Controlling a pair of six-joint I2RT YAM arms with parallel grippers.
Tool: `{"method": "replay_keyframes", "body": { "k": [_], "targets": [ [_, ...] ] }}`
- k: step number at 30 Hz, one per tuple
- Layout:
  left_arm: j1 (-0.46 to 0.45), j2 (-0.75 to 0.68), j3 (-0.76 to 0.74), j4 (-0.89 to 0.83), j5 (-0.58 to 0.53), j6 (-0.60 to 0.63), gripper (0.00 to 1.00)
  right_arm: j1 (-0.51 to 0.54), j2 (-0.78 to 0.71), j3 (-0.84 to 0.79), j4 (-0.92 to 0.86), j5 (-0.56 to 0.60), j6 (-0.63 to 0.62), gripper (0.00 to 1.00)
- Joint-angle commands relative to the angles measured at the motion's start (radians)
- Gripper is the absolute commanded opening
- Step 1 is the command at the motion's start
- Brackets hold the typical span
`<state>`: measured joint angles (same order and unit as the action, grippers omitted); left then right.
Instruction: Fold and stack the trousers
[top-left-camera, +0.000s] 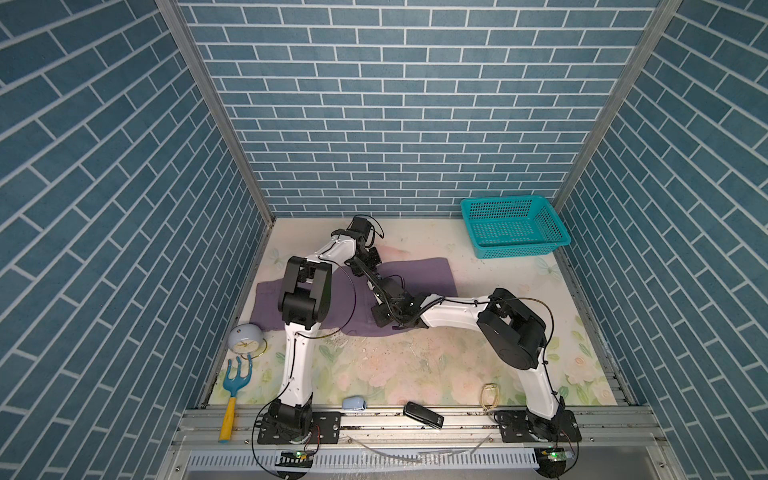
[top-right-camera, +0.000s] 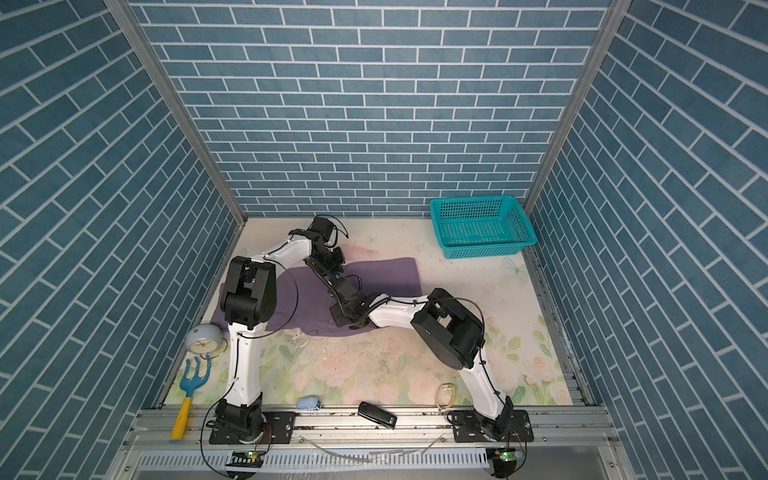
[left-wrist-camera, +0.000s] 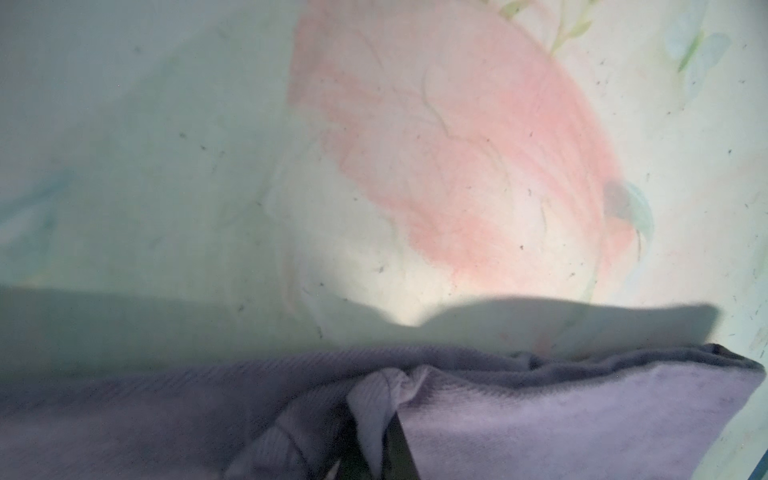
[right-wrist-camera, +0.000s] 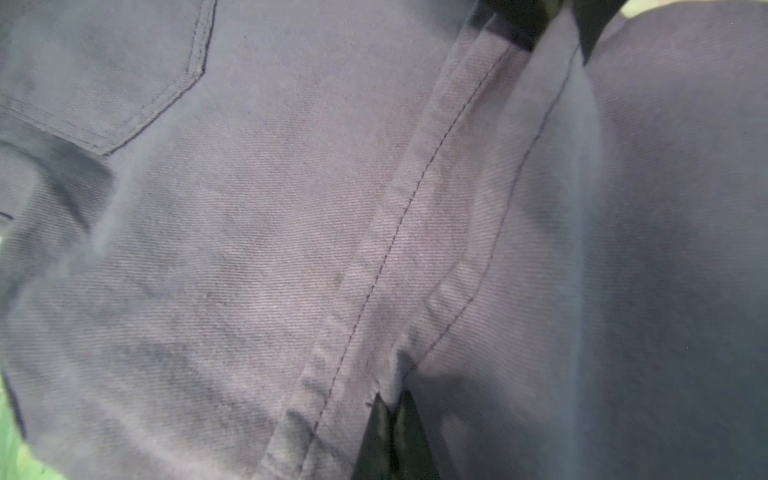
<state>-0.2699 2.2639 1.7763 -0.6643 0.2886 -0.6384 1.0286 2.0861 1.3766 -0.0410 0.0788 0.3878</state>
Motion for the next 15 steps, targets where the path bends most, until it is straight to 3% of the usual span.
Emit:
{"method": "replay_keyframes", "body": {
  "k": [1,15],
  "targets": [
    [0.010,-0.016,-0.014,-0.049,-0.011,0.004,0.07,0.001,-0.096,-0.027,-0.019,-0.004,0.004,0.00],
    [0.083,-0.054,-0.039,-0.043,-0.008,0.014,0.06,0.023,-0.120,-0.039,0.025,-0.147,0.057,0.00]
  ]
}}
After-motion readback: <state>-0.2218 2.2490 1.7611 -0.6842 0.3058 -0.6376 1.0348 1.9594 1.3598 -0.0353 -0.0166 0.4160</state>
